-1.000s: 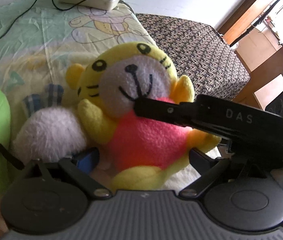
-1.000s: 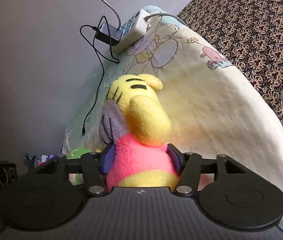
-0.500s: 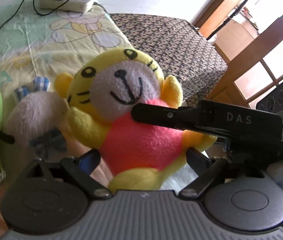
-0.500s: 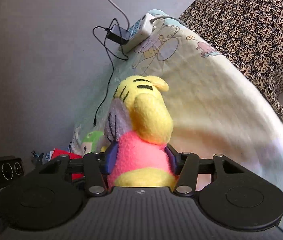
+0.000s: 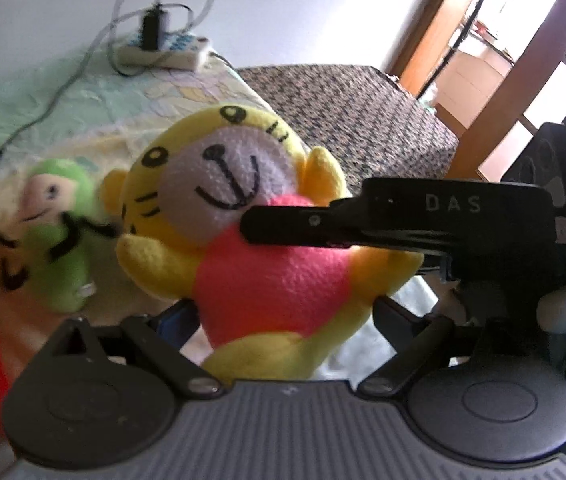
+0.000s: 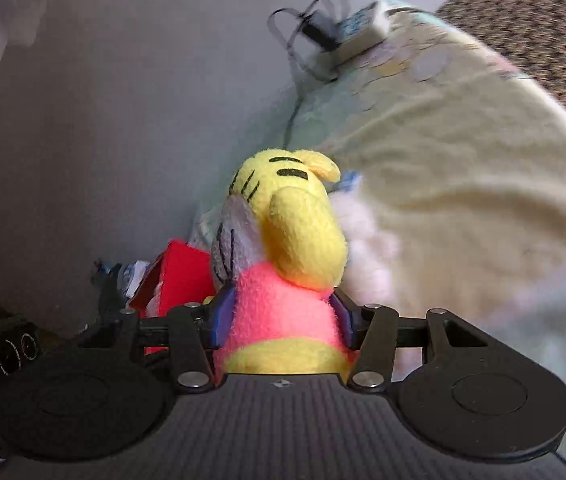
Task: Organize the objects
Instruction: 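Lift the yellow tiger with the right gripper and carry it over the red box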
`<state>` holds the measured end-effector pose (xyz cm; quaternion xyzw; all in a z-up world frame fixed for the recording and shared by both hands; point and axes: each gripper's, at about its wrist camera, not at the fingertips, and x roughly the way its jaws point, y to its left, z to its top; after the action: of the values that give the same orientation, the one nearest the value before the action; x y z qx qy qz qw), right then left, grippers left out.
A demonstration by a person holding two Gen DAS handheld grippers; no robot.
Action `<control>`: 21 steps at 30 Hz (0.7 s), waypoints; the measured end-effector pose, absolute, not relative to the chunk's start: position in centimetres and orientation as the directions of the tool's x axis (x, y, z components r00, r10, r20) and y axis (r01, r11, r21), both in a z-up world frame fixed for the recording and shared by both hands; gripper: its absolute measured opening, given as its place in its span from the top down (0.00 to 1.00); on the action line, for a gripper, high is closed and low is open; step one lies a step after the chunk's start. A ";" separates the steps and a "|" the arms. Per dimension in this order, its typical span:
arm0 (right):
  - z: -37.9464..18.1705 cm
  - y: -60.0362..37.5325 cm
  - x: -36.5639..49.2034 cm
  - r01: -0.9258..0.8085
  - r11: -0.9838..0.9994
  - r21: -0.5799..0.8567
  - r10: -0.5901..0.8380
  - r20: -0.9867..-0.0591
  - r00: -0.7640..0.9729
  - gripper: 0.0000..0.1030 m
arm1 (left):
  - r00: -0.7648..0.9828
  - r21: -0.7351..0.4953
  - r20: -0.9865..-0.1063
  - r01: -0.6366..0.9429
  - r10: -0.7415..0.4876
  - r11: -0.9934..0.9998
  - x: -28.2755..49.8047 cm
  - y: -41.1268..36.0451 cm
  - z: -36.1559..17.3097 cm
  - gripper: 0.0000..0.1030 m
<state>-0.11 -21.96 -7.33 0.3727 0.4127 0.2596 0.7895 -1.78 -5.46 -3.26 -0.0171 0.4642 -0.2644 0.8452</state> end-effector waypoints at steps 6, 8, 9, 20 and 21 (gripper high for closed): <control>-4.5 -16.6 -1.2 -0.181 0.584 0.791 0.735 -0.421 0.532 0.48 | 0.492 -0.267 -0.742 0.406 -0.456 0.874 -3.6 0.3 -1.1 0.11; -3.7 -14.8 -1.5 -0.204 0.582 0.787 0.740 -0.409 0.534 0.48 | 0.514 -0.259 -0.728 0.405 -0.453 0.877 -4.4 2.4 -0.2 0.11; -3.2 -13.8 -1.6 -0.215 0.584 0.783 0.741 -0.405 0.536 0.48 | 0.526 -0.257 -0.720 0.403 -0.452 0.878 -4.7 3.6 0.2 0.11; -0.4 -4.7 -3.2 -0.294 0.578 0.762 0.756 -0.363 0.545 0.48 | 0.602 -0.240 -0.667 0.383 -0.438 0.892 -7.2 13.7 2.7 0.11; -0.3 -3.9 -3.2 -0.298 0.575 0.762 0.758 -0.360 0.544 0.48 | 0.608 -0.239 -0.664 0.379 -0.435 0.894 -7.4 14.5 2.9 0.11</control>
<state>-3.22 -3.91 -0.30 0.3279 0.3509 0.3238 0.8152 -7.40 14.50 2.87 -0.0369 0.3802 -0.2274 0.8958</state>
